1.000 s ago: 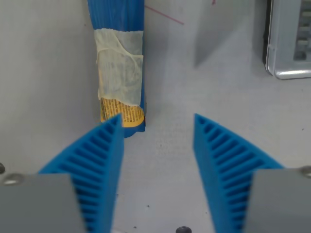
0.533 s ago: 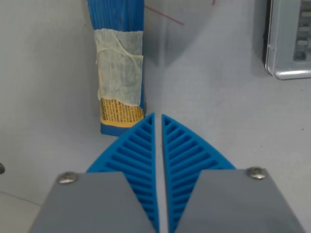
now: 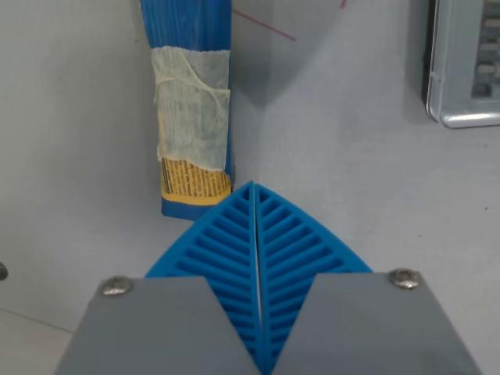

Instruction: Pick up the blue bag

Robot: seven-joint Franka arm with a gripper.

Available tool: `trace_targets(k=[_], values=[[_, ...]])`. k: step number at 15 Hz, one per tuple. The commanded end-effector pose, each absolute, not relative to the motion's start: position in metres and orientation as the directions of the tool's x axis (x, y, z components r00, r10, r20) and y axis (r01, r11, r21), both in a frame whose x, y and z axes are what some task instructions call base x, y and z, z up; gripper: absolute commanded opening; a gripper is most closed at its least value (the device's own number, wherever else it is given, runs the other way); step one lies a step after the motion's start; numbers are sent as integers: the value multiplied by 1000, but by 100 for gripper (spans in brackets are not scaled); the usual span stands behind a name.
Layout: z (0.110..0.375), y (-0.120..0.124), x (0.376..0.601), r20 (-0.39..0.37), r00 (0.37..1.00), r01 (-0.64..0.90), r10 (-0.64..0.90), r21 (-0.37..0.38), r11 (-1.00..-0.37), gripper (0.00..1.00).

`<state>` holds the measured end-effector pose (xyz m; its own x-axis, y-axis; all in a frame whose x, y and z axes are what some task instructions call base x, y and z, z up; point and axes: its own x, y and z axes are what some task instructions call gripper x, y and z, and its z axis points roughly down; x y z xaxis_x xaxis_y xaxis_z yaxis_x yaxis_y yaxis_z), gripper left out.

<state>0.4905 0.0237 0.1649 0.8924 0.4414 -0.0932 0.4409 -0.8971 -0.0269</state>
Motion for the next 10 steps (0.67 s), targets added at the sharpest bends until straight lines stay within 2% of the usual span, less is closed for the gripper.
trace_targets(k=[1,10], values=[[167,22,484,-8,889,457,457,37,-889,0],[182,22,482,-8,889,457,457,37,-889,0]])
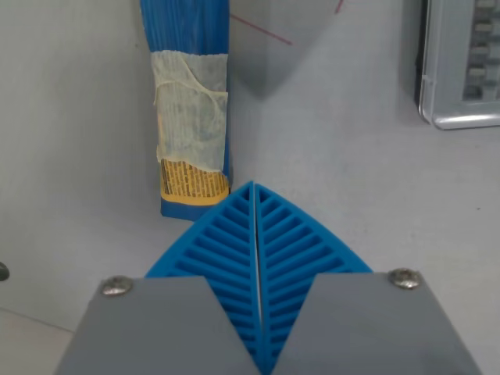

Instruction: Pick up the blue bag

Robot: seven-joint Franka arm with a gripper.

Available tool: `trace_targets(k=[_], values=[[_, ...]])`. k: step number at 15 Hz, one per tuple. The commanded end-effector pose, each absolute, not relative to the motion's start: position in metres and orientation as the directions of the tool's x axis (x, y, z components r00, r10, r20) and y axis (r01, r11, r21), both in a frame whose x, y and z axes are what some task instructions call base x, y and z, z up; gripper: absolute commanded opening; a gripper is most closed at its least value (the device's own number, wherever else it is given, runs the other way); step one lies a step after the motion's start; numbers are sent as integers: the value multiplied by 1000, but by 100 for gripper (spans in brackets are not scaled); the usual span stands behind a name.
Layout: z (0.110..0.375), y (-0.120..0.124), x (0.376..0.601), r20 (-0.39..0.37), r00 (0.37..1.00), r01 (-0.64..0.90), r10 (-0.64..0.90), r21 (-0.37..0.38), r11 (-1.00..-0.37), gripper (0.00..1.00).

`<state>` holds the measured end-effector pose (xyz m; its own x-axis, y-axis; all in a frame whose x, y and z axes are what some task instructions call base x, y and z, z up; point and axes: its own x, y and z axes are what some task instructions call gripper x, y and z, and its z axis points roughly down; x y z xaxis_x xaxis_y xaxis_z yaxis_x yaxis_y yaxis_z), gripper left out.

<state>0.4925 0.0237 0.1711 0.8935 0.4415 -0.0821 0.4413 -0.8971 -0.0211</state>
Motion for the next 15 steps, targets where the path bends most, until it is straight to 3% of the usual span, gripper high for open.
trace_targets(k=[1,15], values=[[183,22,482,-8,889,457,457,37,-889,0],[206,22,480,-8,889,457,457,37,-889,0]])
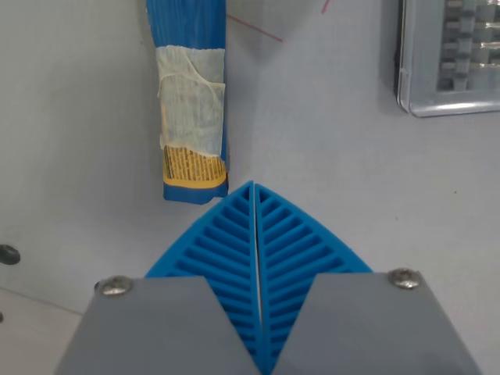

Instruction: Pick up the blue bag

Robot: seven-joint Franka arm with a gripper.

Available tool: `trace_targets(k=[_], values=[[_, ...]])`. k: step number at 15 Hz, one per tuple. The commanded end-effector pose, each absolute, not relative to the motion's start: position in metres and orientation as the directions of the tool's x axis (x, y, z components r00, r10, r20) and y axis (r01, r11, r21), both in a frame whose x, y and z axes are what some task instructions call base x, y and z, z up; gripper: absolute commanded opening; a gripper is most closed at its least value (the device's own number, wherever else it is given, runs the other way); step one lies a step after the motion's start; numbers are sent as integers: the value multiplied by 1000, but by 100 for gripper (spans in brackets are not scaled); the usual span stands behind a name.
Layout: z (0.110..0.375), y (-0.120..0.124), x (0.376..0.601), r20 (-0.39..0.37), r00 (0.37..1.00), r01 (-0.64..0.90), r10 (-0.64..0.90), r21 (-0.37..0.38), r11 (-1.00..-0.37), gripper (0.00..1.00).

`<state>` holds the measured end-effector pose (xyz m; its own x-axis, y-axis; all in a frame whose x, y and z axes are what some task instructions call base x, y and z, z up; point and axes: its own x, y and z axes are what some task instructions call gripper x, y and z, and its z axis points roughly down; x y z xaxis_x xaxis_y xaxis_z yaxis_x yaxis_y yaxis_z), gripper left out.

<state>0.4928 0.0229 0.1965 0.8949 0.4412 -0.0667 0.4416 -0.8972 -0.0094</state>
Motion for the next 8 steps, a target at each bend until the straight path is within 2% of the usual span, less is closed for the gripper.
trace_targets(k=[1,8], values=[[208,22,480,-8,889,457,457,37,-889,0],[220,22,479,-8,889,457,457,37,-889,0]])
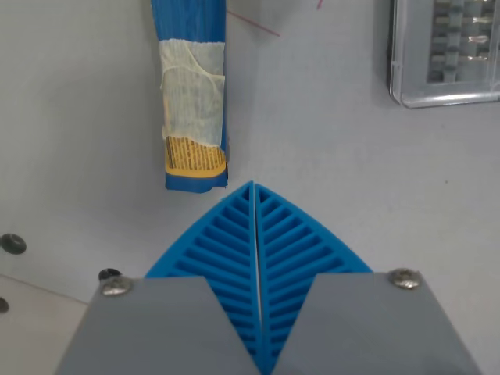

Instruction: Pick up the blue bag

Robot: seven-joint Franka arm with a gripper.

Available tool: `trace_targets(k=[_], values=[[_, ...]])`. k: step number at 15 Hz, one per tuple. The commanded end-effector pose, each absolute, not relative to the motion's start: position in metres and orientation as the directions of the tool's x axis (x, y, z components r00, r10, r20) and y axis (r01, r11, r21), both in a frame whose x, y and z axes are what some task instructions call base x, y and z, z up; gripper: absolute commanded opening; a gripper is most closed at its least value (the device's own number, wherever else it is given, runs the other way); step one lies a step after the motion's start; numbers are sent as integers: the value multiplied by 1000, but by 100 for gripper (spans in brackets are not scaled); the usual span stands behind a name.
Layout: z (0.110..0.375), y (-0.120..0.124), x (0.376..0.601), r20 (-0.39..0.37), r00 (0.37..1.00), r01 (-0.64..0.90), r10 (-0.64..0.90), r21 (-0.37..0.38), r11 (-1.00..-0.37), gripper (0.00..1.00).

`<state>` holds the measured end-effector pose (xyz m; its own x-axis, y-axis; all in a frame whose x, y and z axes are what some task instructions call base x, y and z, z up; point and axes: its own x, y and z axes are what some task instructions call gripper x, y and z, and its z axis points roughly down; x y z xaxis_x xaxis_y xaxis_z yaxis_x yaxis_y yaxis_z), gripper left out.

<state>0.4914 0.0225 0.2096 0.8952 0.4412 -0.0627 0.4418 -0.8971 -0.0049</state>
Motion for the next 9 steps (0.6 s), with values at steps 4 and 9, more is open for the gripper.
trace_targets(k=[4,9], values=[[226,22,479,-8,889,457,457,37,-889,0],[235,23,478,-8,889,457,457,37,-889,0]])
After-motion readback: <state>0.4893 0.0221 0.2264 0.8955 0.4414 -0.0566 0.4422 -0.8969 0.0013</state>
